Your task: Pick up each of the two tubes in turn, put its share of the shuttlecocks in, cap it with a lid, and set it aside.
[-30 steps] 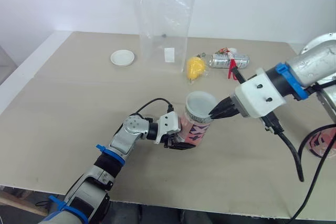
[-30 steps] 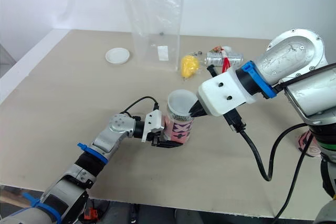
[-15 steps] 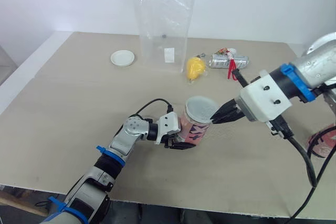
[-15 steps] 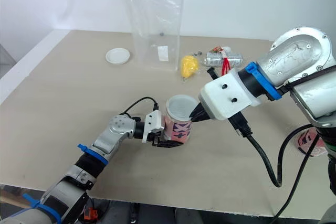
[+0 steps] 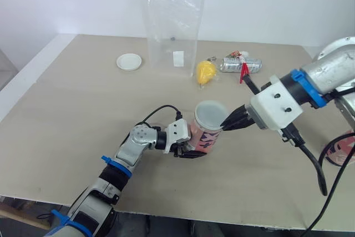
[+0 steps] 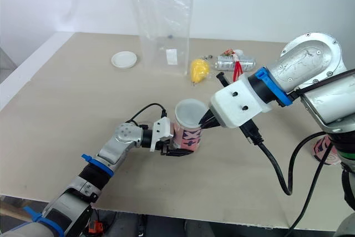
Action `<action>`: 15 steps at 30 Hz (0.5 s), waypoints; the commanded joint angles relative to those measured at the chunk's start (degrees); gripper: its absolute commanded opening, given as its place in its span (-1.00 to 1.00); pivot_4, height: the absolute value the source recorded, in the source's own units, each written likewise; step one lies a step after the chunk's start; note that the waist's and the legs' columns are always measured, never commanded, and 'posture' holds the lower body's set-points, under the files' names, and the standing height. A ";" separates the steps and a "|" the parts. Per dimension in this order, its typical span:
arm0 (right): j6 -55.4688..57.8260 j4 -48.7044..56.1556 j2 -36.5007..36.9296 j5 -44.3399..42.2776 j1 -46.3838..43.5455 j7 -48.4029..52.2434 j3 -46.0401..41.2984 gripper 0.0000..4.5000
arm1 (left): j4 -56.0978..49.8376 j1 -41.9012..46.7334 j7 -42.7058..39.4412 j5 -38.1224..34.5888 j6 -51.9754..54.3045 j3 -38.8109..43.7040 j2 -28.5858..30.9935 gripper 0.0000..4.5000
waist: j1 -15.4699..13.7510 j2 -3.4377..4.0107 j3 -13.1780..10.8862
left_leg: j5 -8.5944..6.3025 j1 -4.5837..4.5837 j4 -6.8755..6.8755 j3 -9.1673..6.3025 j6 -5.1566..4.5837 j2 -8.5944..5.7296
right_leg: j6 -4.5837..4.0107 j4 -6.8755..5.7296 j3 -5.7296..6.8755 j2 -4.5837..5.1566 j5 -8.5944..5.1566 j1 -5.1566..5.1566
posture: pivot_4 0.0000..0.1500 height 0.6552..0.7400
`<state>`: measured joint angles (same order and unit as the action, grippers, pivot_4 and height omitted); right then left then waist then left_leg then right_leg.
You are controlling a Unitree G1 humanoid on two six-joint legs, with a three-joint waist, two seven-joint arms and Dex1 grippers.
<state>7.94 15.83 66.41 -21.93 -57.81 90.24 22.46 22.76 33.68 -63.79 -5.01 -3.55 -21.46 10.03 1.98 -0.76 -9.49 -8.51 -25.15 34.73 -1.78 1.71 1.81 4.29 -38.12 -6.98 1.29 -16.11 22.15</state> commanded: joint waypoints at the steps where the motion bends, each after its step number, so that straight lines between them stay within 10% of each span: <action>1: -1.14 -0.51 0.05 0.74 -1.74 2.26 0.05 -0.95 | 1.31 -1.80 -0.40 1.65 2.15 -1.83 0.69 0.30 | 0.00 0.00 0.00 | 0.00 0.00 0.00 0.01 0.00 0.00 | -0.01 0.00 -0.01 0.00 0.00 0.01 | 1.00 1.00; 12: 1.49 0.38 1.37 -1.12 -2.20 2.26 1.31 -0.95 | 1.64 -1.54 -0.32 1.67 2.23 -1.74 0.69 0.30 | 0.03 0.00 0.00 | 0.00 0.01 -0.01 0.00 0.00 0.00 | -0.03 -0.01 0.00 0.00 0.01 0.00 | 1.00 1.00; 15: 2.15 0.40 0.99 -1.60 -2.12 2.26 0.76 -0.36 | 1.78 -1.56 -0.42 1.67 2.22 -1.78 0.73 0.30 | 0.03 0.00 0.00 | 0.00 0.00 -0.01 0.00 0.00 0.00 | -0.06 -0.01 0.00 0.00 0.02 -0.01 | 1.00 1.00</action>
<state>9.57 15.63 67.24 -22.78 -59.02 90.33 24.45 22.46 33.54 -63.65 -5.02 -3.36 -21.46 10.10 2.02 -0.76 -9.49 -8.52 -25.15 34.73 -1.78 1.71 1.81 4.23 -38.13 -6.99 1.29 -16.09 22.14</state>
